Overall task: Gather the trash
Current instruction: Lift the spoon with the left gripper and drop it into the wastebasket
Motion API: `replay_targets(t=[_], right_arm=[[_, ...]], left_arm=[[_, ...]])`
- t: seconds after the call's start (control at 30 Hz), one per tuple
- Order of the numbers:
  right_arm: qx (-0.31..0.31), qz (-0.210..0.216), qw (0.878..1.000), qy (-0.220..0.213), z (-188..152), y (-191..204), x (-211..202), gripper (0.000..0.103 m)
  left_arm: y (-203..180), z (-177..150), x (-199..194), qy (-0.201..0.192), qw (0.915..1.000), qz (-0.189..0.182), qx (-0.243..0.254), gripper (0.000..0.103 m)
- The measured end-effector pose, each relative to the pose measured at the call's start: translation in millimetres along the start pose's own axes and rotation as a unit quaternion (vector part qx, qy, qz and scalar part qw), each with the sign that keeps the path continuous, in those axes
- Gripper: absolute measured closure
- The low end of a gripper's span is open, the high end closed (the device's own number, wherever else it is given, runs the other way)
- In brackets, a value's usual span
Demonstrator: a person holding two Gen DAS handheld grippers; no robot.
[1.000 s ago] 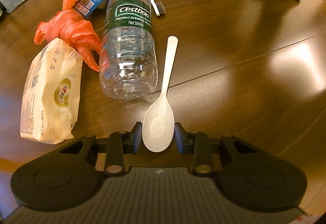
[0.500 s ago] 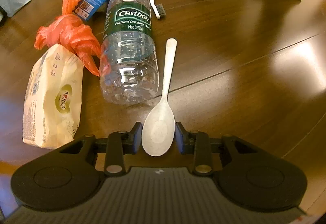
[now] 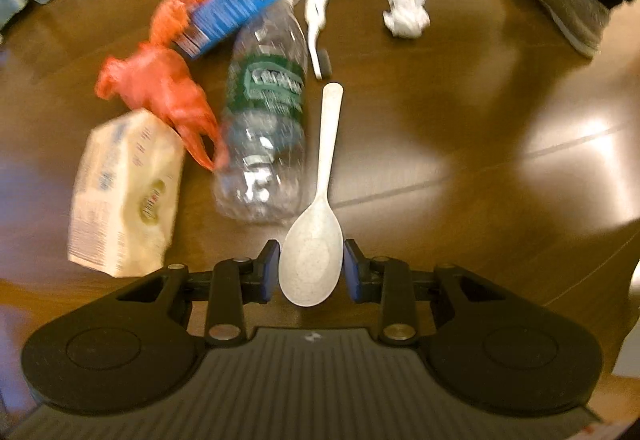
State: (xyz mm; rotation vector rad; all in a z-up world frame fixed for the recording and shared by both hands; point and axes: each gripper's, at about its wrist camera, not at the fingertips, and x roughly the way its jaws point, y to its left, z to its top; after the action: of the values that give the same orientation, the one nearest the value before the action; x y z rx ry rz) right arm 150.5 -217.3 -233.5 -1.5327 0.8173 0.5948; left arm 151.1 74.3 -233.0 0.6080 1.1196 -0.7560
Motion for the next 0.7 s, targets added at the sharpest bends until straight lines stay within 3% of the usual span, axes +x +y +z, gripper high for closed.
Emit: replay_targets(t=[0.3, 0.43, 0.7], right_arm=[[-0.012, 0.001, 1.000, 0.001, 2.7, 1.0, 2.0, 0.103], [-0.011, 0.000, 1.000, 0.001, 4.0, -2.1, 2.0, 0.103], [-0.026, 0.002, 1.000, 0.003, 4.4, -1.2, 2.3, 0.103]], left_arm=[[7.0, 68.3, -61.6, -0.008, 0.9988, 0.047, -0.011, 0.075], [-1.1, 103.1, -82.4, -0.028, 0.9965, 0.063, 0.046, 0.075], [-17.8, 167.1, -95.7, -0.062, 0.9899, 0.056, 0.115, 0.075]])
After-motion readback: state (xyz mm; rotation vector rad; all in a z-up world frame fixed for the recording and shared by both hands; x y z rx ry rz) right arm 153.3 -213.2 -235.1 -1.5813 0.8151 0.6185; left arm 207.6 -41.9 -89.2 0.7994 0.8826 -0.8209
